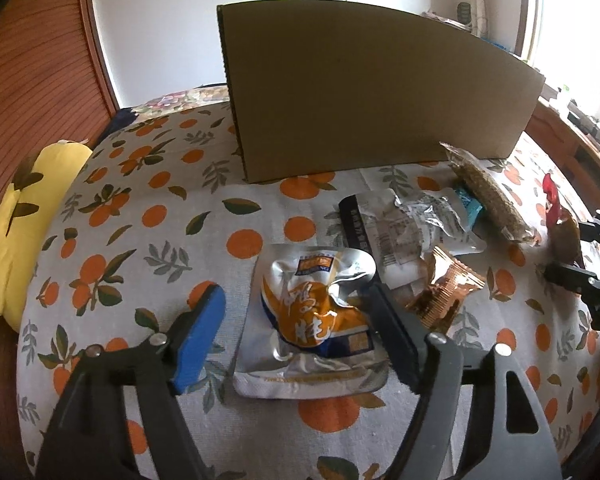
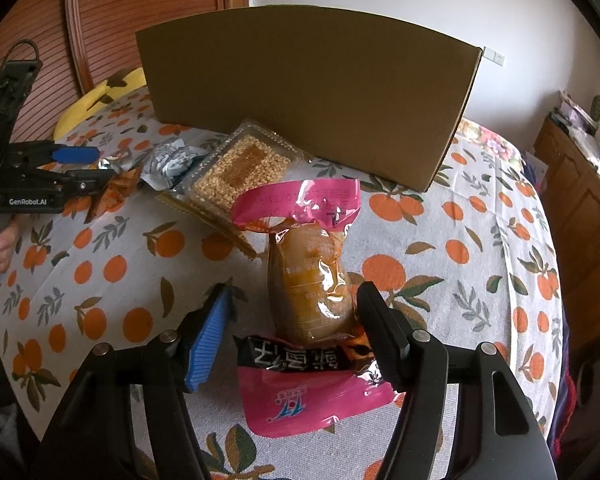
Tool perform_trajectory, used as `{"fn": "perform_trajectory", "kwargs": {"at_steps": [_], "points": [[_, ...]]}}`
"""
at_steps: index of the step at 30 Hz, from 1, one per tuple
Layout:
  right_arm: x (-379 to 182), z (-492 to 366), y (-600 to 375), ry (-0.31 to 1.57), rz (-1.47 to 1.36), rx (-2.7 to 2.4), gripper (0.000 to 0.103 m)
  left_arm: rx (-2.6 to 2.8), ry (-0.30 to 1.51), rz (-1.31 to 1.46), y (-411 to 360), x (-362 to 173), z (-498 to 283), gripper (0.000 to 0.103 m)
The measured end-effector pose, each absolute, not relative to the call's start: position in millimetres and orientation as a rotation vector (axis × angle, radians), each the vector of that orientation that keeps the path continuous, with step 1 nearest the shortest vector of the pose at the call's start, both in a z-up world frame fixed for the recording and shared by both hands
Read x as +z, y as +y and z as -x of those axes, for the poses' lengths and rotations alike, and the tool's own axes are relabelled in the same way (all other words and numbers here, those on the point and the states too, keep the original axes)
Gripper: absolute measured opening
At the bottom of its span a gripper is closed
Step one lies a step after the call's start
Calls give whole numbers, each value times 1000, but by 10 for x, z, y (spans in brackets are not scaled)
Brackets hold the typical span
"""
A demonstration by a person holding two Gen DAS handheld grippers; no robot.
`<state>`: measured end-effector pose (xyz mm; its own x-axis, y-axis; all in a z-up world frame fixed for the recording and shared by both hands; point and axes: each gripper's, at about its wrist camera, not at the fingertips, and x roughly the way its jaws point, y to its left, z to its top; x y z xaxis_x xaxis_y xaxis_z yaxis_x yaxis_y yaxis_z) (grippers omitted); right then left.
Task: Organize snacks
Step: 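Lower the left gripper onto the silver-and-orange bag while the right gripper lowers onto the pink pouch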
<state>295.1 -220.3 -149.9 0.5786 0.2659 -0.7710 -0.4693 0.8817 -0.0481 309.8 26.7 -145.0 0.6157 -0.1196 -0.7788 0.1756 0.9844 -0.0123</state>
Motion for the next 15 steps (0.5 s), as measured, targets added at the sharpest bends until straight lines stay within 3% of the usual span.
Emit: {"fn": "perform_trajectory", "kwargs": {"at_steps": [15], "points": [[-1515,-2986,-2236,863,228,432,69,-187,927,-86,172,-1432,-3032,80]]}}
